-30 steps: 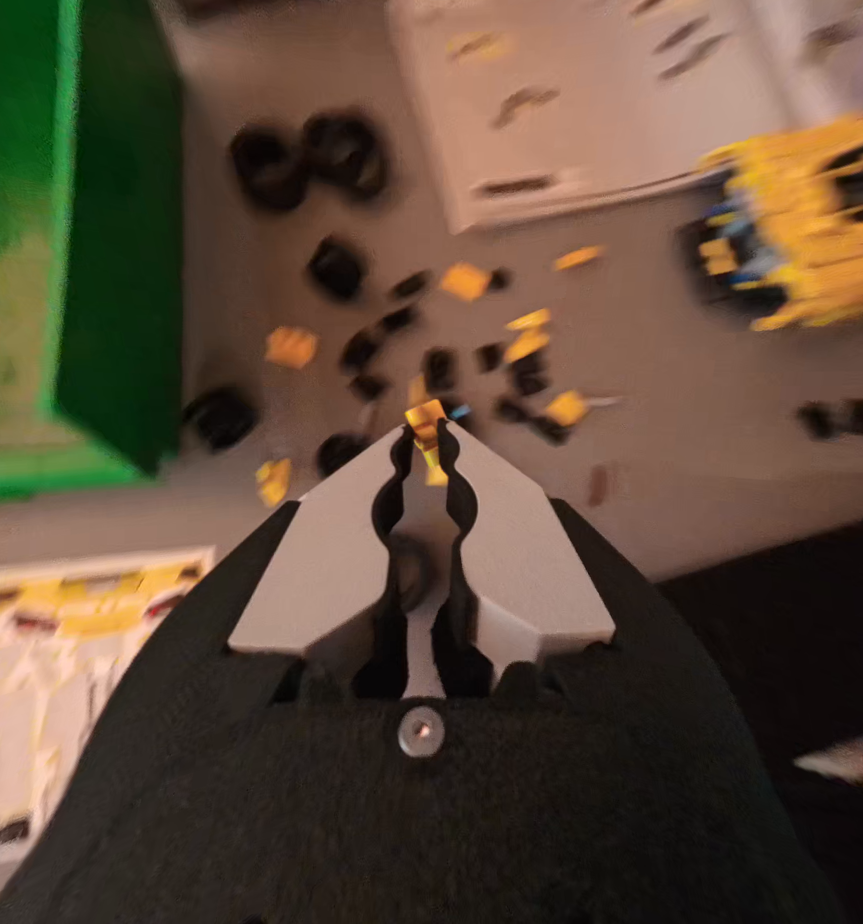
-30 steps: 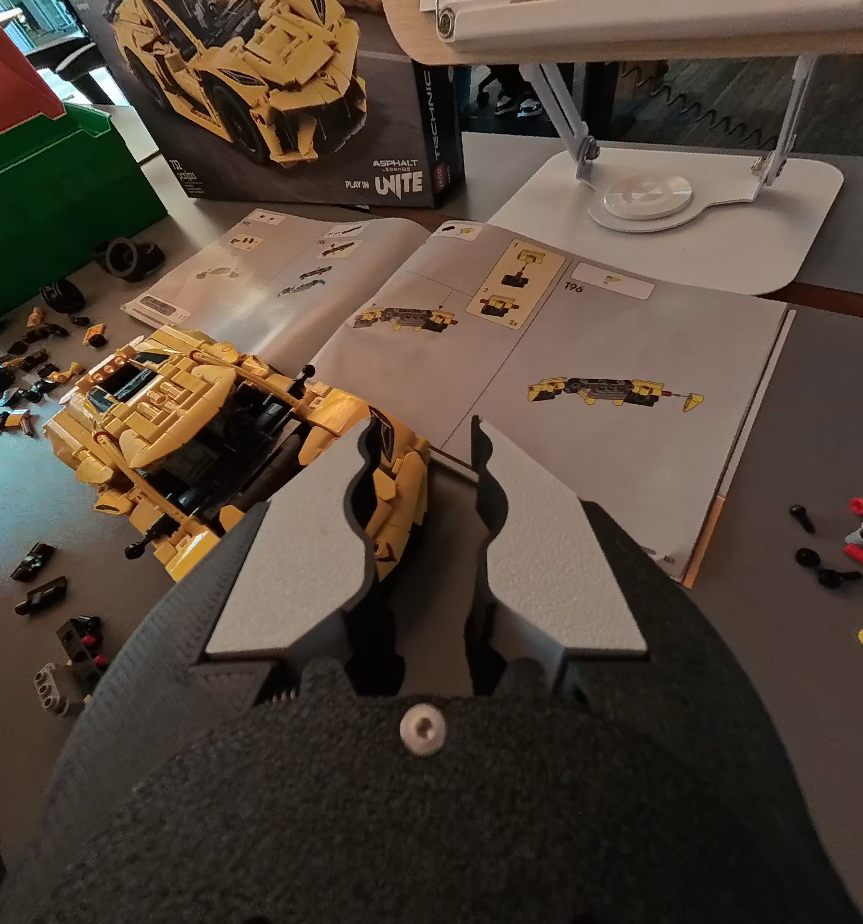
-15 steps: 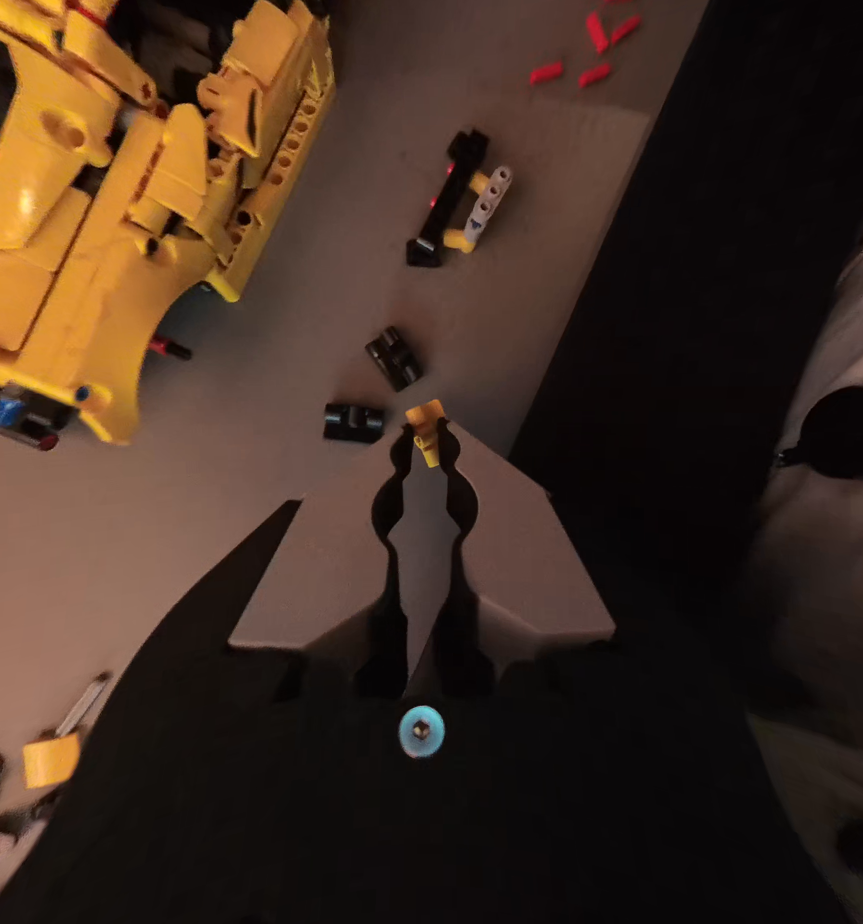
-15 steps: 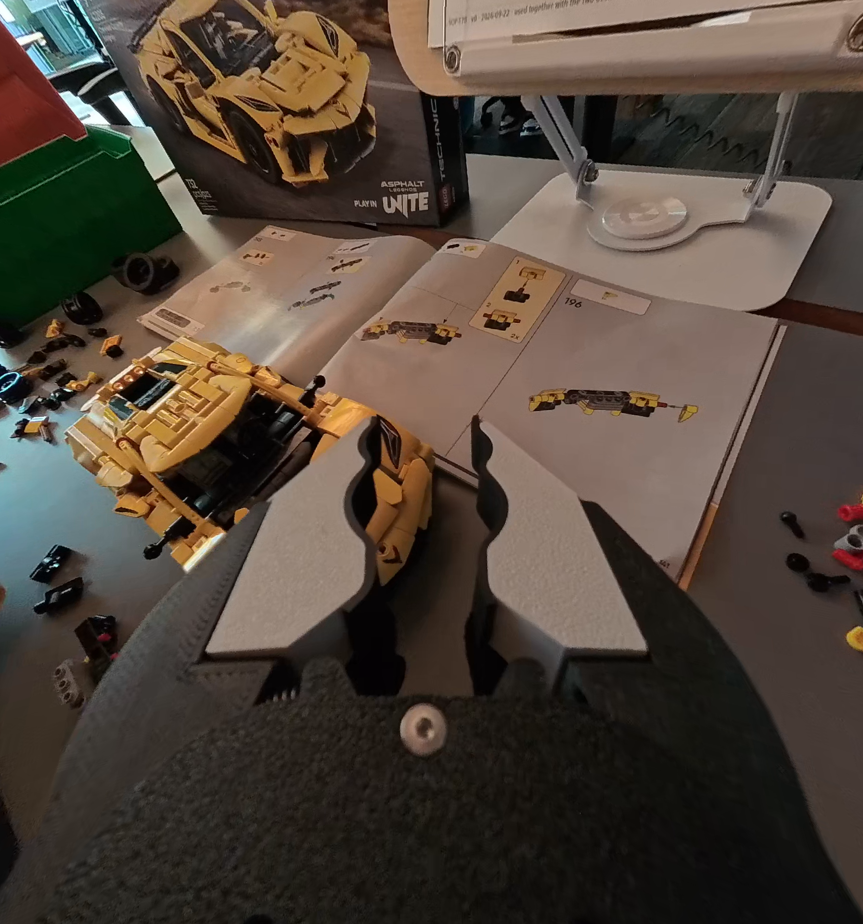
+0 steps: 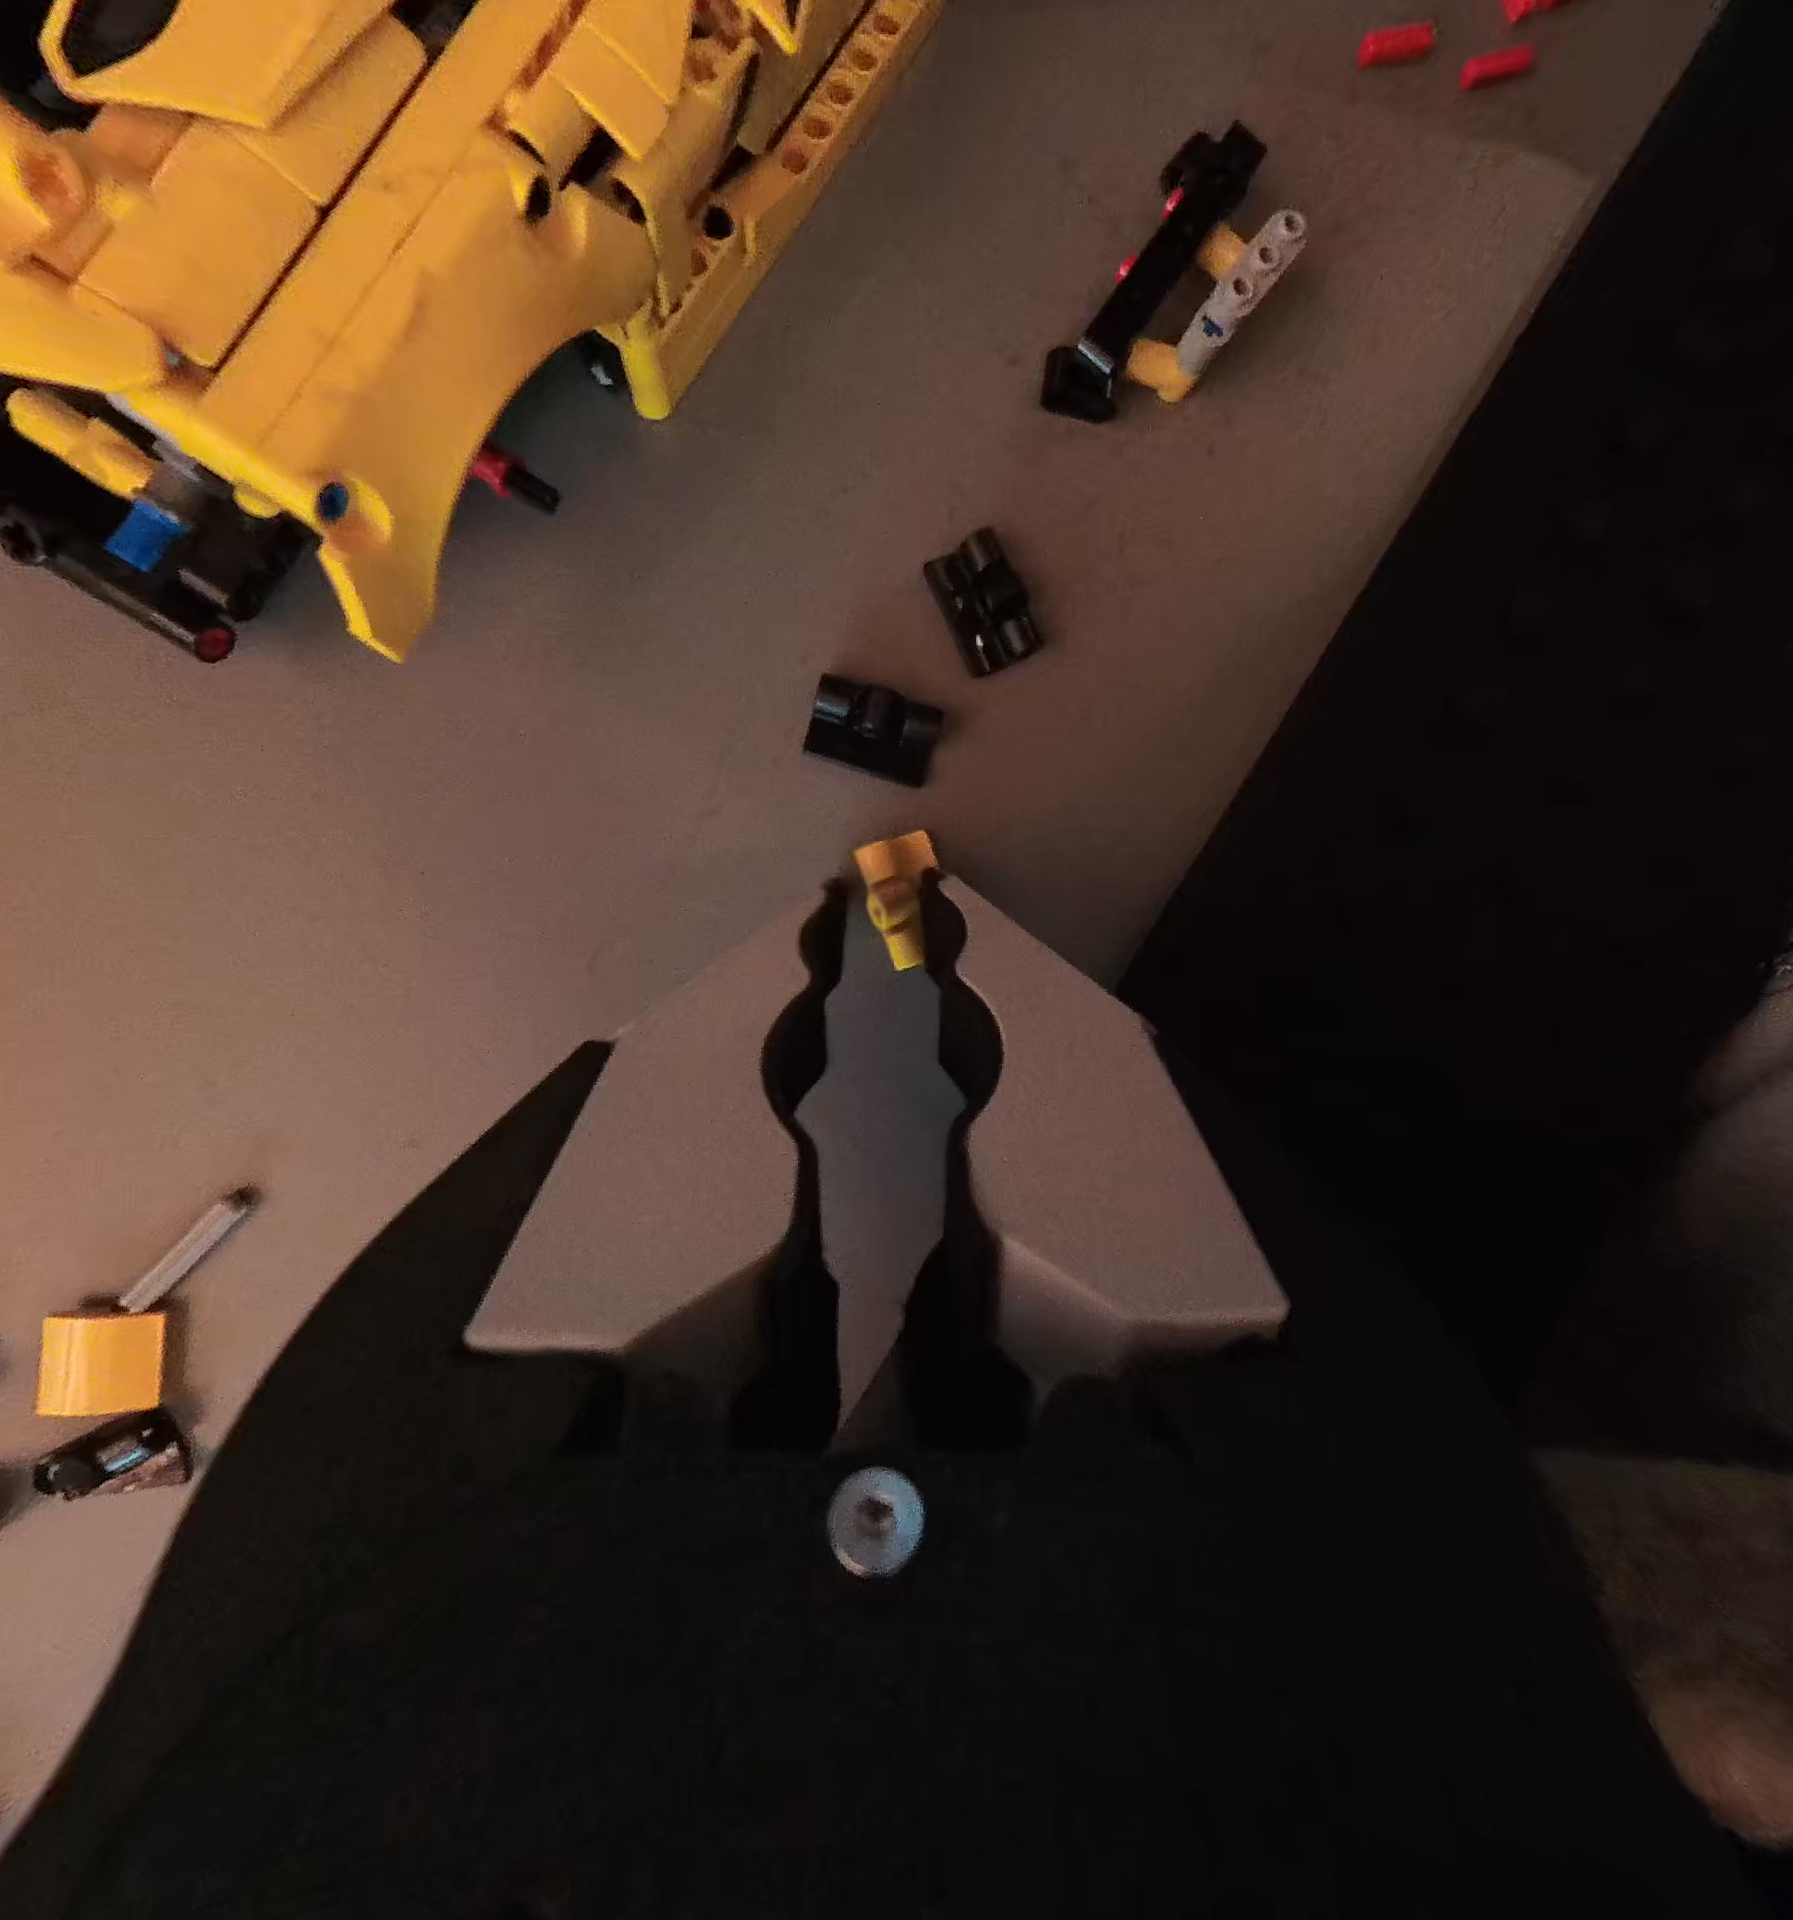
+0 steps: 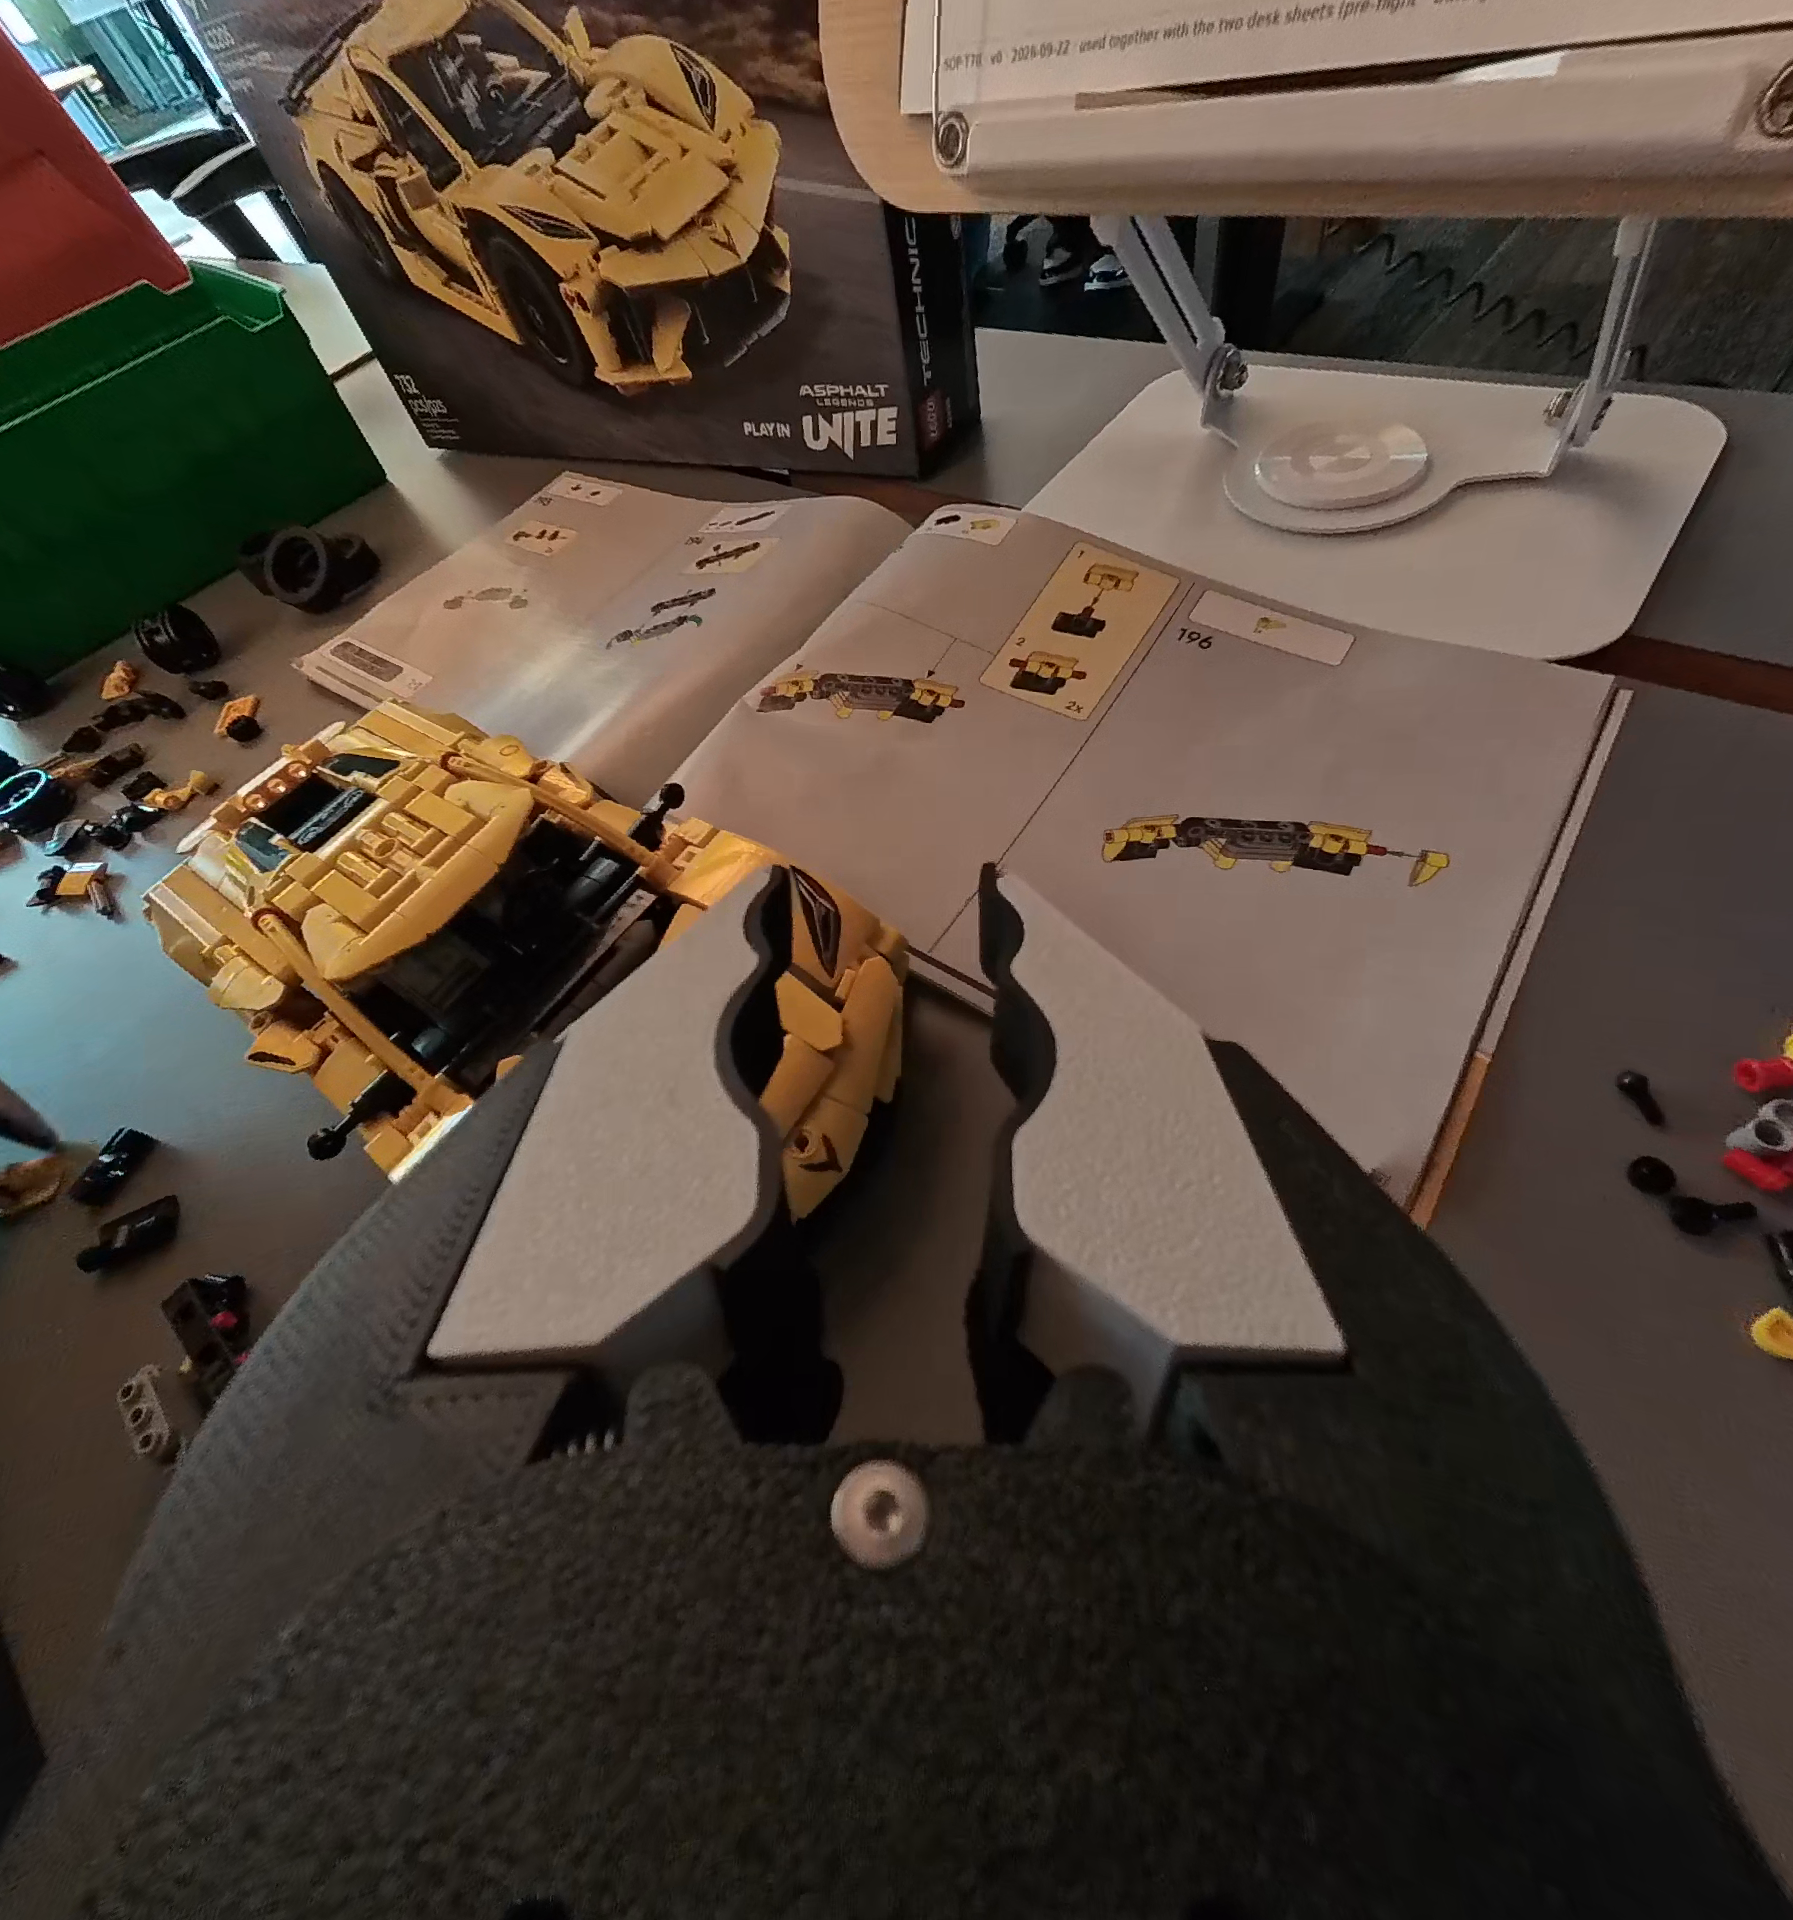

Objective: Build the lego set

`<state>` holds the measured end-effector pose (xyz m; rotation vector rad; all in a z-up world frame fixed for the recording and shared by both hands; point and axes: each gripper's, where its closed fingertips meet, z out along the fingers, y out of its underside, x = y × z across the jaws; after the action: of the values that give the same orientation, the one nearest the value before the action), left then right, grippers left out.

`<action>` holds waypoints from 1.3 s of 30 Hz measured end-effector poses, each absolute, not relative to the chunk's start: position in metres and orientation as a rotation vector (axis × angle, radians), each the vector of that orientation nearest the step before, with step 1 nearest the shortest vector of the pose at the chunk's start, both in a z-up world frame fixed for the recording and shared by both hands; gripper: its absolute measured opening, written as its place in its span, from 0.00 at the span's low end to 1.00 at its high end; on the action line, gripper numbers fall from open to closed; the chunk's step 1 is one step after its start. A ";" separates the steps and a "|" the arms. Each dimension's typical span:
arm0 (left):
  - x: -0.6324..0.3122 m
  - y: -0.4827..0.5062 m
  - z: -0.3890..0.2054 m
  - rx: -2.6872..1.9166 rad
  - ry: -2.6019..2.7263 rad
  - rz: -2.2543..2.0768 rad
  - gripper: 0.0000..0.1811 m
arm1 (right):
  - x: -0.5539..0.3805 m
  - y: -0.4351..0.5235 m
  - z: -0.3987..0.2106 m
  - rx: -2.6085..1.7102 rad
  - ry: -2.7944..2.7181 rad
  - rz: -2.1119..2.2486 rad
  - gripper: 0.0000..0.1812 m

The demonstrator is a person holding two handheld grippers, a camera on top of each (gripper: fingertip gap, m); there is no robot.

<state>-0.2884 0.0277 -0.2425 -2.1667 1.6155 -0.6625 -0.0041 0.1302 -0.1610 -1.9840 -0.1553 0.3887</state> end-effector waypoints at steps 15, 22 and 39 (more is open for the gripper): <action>-0.551 0.192 -0.182 -2.207 0.552 -0.240 0.15 | -0.006 0.131 -0.165 -1.995 -0.169 0.372 0.19; -0.519 0.229 -0.210 -2.292 0.678 -0.198 0.24 | -0.004 0.133 -0.172 -2.016 -0.159 0.371 0.19; -0.516 0.270 -0.244 -2.393 0.792 -0.200 0.23 | -0.001 0.134 -0.185 -2.063 -0.175 0.343 0.18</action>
<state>-0.5159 0.2697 -0.2437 -2.3933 0.7915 -0.2003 -0.0006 0.1344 -0.1847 -2.0627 -0.1752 0.3430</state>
